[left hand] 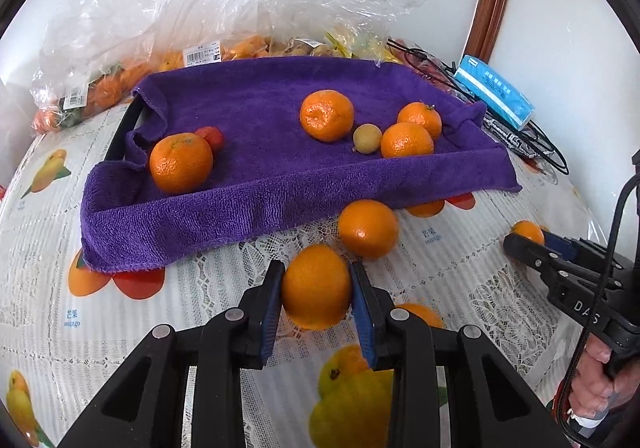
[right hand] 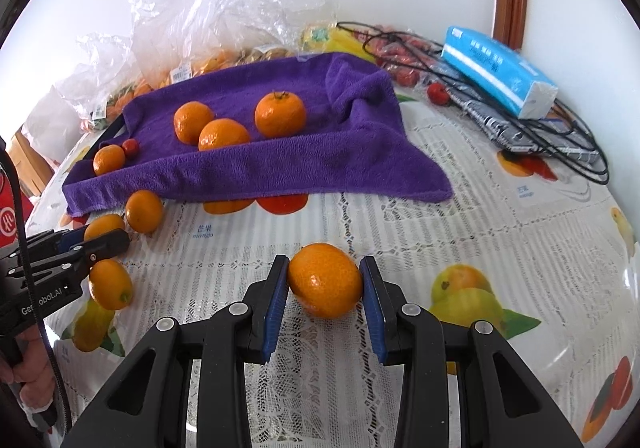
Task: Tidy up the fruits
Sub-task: 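Grasp a loose orange with the left tool while the right tool holds its orange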
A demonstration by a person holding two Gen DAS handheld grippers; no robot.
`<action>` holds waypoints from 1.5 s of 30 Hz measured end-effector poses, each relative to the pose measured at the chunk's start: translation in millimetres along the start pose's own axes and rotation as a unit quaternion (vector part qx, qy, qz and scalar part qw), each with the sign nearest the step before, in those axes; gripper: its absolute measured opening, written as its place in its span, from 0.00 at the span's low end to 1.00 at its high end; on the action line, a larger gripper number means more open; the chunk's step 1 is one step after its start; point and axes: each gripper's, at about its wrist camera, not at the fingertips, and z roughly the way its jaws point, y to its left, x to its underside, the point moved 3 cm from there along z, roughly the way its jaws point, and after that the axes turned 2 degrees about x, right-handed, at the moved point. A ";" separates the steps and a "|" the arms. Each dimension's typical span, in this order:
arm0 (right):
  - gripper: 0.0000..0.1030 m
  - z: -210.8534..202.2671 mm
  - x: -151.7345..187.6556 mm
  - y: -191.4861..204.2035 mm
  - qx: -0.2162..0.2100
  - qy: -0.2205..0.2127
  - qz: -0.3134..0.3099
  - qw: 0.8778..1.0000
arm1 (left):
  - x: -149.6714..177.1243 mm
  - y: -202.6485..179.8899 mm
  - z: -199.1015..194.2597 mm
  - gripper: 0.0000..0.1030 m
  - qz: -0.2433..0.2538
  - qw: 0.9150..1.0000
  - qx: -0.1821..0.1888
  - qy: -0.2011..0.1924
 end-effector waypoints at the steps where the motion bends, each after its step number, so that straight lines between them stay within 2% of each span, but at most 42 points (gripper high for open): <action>1: 0.34 0.7 -0.3 -0.1 -0.002 0.001 0.001 1.000 | -0.2 0.0 0.1 0.30 -0.002 1.000 0.001 0.000; 15: 0.33 0.5 1.0 0.6 -0.005 0.003 -0.001 1.000 | -1.7 10.7 -5.9 0.30 -0.024 1.000 -0.006 -0.008; 22: 0.32 -7.7 -5.0 5.1 0.009 -0.004 -0.007 1.000 | -8.2 15.2 -24.8 0.30 -0.038 0.998 0.020 -0.039; 27: 0.22 -18.7 -13.8 11.9 0.011 -0.015 -0.010 1.000 | -12.1 17.8 -33.1 0.30 -0.049 0.997 0.030 -0.050; 32: 0.25 -10.5 -9.1 18.0 0.036 -0.010 -0.036 0.999 | -13.0 19.2 -39.1 0.30 -0.052 0.996 0.038 -0.057; 39: 0.31 4.1 -4.4 10.7 0.029 0.017 -0.022 0.999 | -13.0 21.1 -41.7 0.30 -0.059 0.995 0.043 -0.060; 45: 0.31 4.4 -1.1 8.9 0.034 0.008 -0.021 0.999 | -11.9 20.3 -41.4 0.30 -0.055 0.996 0.042 -0.058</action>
